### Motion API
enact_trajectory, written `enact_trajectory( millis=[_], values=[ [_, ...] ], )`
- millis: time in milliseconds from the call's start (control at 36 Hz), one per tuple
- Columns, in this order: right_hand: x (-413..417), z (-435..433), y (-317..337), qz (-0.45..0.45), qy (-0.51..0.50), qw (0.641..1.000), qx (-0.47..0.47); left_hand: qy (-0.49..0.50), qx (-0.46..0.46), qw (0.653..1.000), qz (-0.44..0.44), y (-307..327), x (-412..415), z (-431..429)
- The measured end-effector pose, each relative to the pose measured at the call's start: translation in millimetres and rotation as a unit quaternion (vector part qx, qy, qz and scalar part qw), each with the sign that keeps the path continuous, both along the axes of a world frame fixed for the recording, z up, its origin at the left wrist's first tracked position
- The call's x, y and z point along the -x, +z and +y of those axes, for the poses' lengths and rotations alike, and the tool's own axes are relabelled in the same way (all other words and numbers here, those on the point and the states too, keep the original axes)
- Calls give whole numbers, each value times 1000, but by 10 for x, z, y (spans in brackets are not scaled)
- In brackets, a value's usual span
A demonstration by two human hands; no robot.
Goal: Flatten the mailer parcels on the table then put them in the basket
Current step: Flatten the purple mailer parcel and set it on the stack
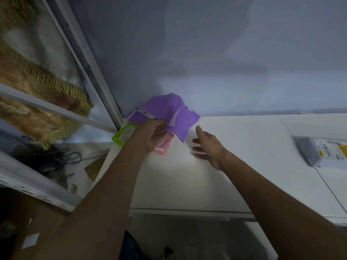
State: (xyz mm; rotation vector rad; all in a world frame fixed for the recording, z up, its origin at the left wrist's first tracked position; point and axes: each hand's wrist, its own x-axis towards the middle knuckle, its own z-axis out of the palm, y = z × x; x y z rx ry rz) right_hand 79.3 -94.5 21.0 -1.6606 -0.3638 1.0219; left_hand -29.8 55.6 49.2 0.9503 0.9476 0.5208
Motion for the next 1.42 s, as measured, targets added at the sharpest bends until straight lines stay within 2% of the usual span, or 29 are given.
enact_trajectory(
  millis=[111, 222, 278, 417, 500, 611, 778, 944, 1056, 1167, 1278, 1417],
  values=[
    [-136, -198, 66, 134, -73, 987, -55, -76, 12, 997, 7, 35, 8, -109],
    [-288, -362, 139, 195, -110, 968, -109, -144, 12, 989, 22, 24, 57, -137],
    [-339, -420, 160, 191, -100, 970, -109, -158, 11, 986, 42, -8, 90, -139],
    [-394, -554, 191, 184, 16, 978, -98, -180, -20, 981, 64, -60, 90, -236],
    [-352, -557, 211, 153, 34, 984, -90, -169, -44, 982, 67, -57, 34, -330],
    [-365, -592, 145, 140, 8, 985, -99, -137, -63, 985, 80, -119, -69, -377],
    [-466, -742, 48, 123, -47, 989, -68, -146, -59, 984, 83, -174, -163, -505],
    [-501, -852, -56, 103, -52, 992, -56, -174, -72, 975, 115, -243, -140, -526],
    [-529, -850, -154, 83, -112, 989, -43, -198, -88, 973, 85, -332, -86, -589],
    [-544, -837, -212, 81, -168, 982, -28, -234, -47, 967, 90, -373, -42, -744],
    [-518, -838, -184, 95, -165, 981, -34, -260, -1, 962, 80, -433, -49, -812],
    [-476, -806, -73, 110, -133, 984, -44, -208, -23, 973, 99, -470, -133, -827]
  ],
)
